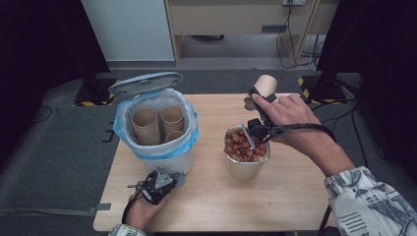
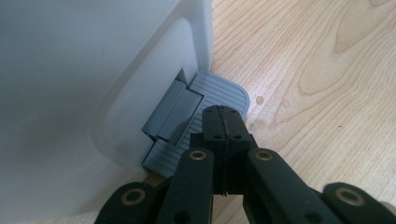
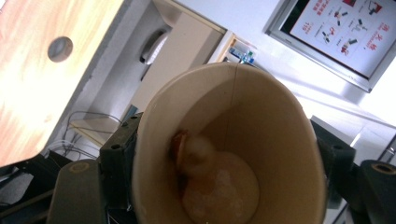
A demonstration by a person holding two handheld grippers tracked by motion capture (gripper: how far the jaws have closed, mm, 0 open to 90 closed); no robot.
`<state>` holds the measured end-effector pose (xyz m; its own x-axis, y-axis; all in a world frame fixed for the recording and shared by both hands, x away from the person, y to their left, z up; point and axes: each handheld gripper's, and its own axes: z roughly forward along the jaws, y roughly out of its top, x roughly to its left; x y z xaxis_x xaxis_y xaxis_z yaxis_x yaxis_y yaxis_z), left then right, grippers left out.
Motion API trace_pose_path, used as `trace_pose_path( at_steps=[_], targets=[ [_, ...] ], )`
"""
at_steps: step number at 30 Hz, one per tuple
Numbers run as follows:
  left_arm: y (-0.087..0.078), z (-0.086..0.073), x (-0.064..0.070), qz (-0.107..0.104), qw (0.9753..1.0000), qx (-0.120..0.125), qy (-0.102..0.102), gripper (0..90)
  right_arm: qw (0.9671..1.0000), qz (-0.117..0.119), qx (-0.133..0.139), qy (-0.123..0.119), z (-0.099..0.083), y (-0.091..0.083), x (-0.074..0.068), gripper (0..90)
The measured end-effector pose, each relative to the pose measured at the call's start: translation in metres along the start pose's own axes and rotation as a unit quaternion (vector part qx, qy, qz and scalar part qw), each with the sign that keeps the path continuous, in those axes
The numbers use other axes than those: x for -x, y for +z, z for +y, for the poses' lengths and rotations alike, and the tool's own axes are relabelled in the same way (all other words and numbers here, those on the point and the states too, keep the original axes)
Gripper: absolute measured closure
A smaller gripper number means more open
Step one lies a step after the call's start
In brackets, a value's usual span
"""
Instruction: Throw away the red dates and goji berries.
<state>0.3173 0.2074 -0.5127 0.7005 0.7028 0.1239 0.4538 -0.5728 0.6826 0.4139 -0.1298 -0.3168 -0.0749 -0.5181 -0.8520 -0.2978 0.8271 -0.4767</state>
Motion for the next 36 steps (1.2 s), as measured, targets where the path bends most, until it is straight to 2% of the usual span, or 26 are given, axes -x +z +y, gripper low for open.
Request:
trace_pose_path(
  at_steps=[4, 7, 9, 18, 22, 24, 26, 31, 32, 36],
  targets=[
    [0.000, 0.000, 0.000, 0.002, 1.0000, -0.001, 0.002, 89.9, 0.9999, 0.007, 0.003, -0.015, 0.006, 0.003, -0.007, 28.1],
    [0.000, 0.000, 0.000, 0.001, 1.0000, 0.000, 0.001, 89.9, 0.9999, 0.009, 0.008, -0.006, 0.010, 0.004, -0.010, 28.1],
    [0.000, 0.000, 0.000, 0.000, 1.0000, 0.000, 0.000, 89.9, 0.9999, 0.008, 0.010, -0.009, 0.011, 0.005, -0.010, 28.2],
    [0.000, 0.000, 0.000, 0.001, 1.0000, 0.000, 0.001, 89.8, 0.9999, 0.007, 0.007, -0.002, 0.007, 0.003, -0.010, 28.1],
    [0.000, 0.000, 0.000, 0.000, 1.0000, 0.000, 0.000, 89.8, 0.9999, 0.007, 0.007, -0.010, 0.006, 0.002, -0.010, 28.2],
    [0.000, 0.000, 0.000, 0.000, 1.0000, 0.000, 0.000, 89.9, 1.0000, 0.008, 0.003, 0.002, 0.005, 0.003, -0.012, 28.1],
    [0.000, 0.000, 0.000, 0.000, 1.0000, 0.000, 0.000, 89.9, 0.9999, 0.008, 0.006, -0.007, 0.005, 0.004, -0.011, 28.1],
    [0.000, 0.000, 0.000, 0.001, 1.0000, 0.000, 0.001, 89.9, 0.9999, 0.009, 0.004, 0.003, 0.006, 0.004, -0.013, 28.1],
    [0.000, 0.000, 0.000, 0.001, 1.0000, 0.000, 0.001, 89.9, 0.9999, 0.008, 0.006, -0.004, 0.006, 0.004, -0.012, 28.1],
    [0.000, 0.000, 0.000, 0.001, 1.0000, 0.000, 0.001, 89.9, 1.0000, 0.006, 0.007, -0.001, 0.007, 0.004, -0.011, 28.1]
  ],
)
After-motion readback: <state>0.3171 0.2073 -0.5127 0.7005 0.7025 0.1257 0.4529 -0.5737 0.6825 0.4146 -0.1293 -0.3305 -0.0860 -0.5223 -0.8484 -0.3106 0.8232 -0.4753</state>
